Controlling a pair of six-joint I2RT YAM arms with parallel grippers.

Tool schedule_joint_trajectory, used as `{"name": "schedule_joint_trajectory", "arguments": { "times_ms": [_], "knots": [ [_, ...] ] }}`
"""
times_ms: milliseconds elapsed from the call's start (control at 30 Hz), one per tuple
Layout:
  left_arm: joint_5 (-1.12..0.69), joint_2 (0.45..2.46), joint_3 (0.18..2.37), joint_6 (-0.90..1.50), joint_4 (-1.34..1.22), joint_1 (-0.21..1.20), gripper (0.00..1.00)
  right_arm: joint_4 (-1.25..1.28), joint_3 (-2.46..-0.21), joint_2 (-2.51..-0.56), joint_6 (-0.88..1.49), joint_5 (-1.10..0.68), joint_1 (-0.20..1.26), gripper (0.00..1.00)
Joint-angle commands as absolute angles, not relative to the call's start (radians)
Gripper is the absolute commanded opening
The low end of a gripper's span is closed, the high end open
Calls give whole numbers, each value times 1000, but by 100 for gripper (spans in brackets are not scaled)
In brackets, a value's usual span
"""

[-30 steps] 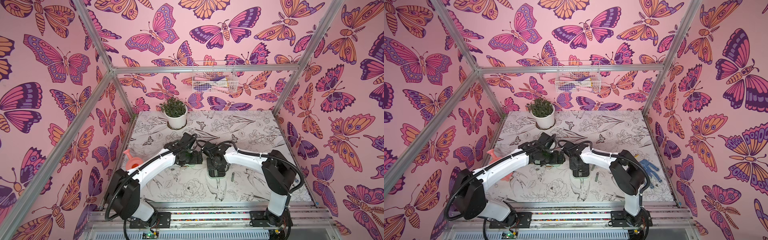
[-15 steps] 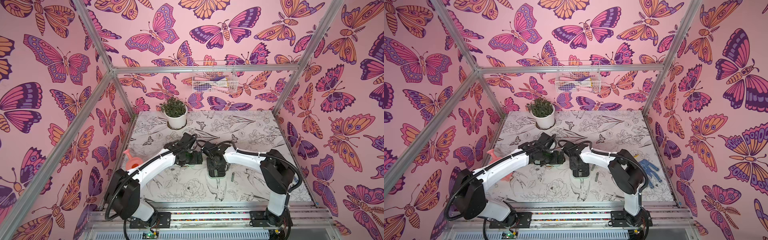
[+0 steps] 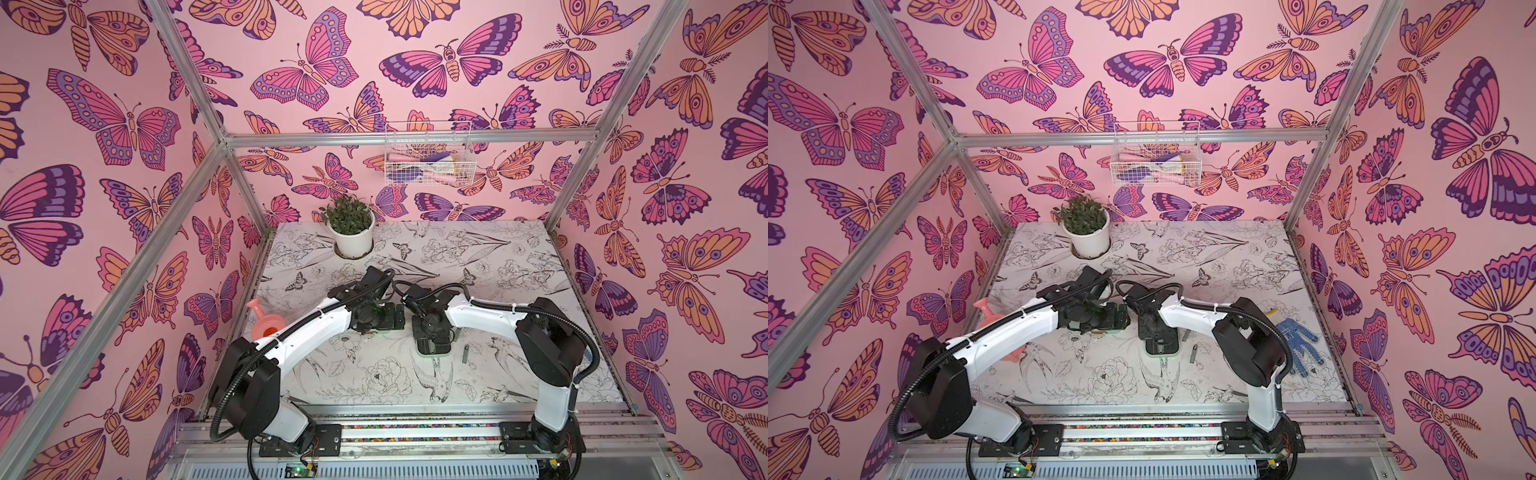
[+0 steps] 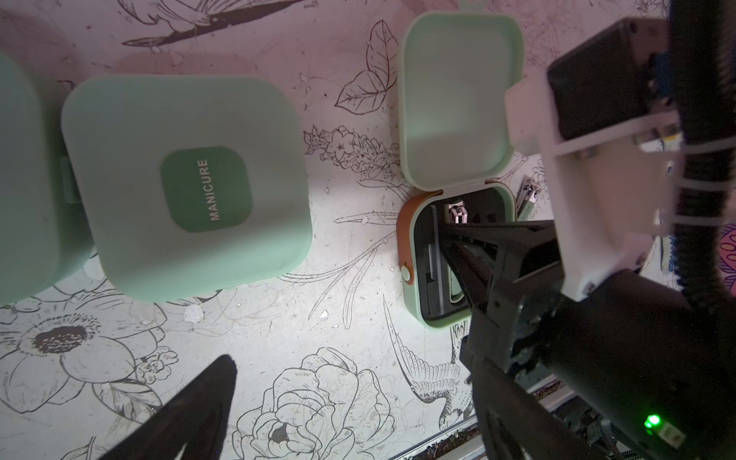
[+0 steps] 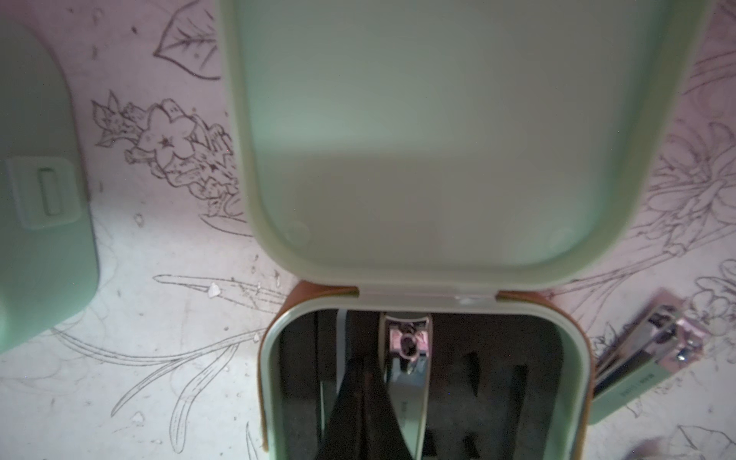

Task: Organize nail clipper sets
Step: Place the nail clipper in the storage box, then pick up the nail clipper from the center of the board.

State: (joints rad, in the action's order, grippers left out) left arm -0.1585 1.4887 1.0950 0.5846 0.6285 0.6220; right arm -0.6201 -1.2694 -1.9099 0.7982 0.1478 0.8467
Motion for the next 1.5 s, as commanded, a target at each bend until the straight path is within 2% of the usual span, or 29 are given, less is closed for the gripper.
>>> {"name": "schedule_joint_trajectory", "arguments": {
  "times_ms": [0,600,700,833,933,1200,1467],
  "knots": [
    [-167,1491,1092,581,610,621,93,-656,-1233,-1948,818,152,849,5],
    [-188,1508,1109,578,610,624,92,-746,-1287,-1715,776,202,849,11],
    [-202,1511,1113,569,610,628,92,-806,-1279,-1678,792,255,847,11],
    [-213,1520,1119,562,610,645,92,-848,-1212,-1616,841,299,817,21],
    [-213,1527,1123,560,611,656,92,-826,-1146,-1587,875,289,783,24],
    [-217,1537,1135,536,608,658,92,-753,-1058,-1606,898,259,736,34],
    [-224,1572,1146,504,591,658,92,-690,-1041,-1657,910,241,688,36]
  ]
}}
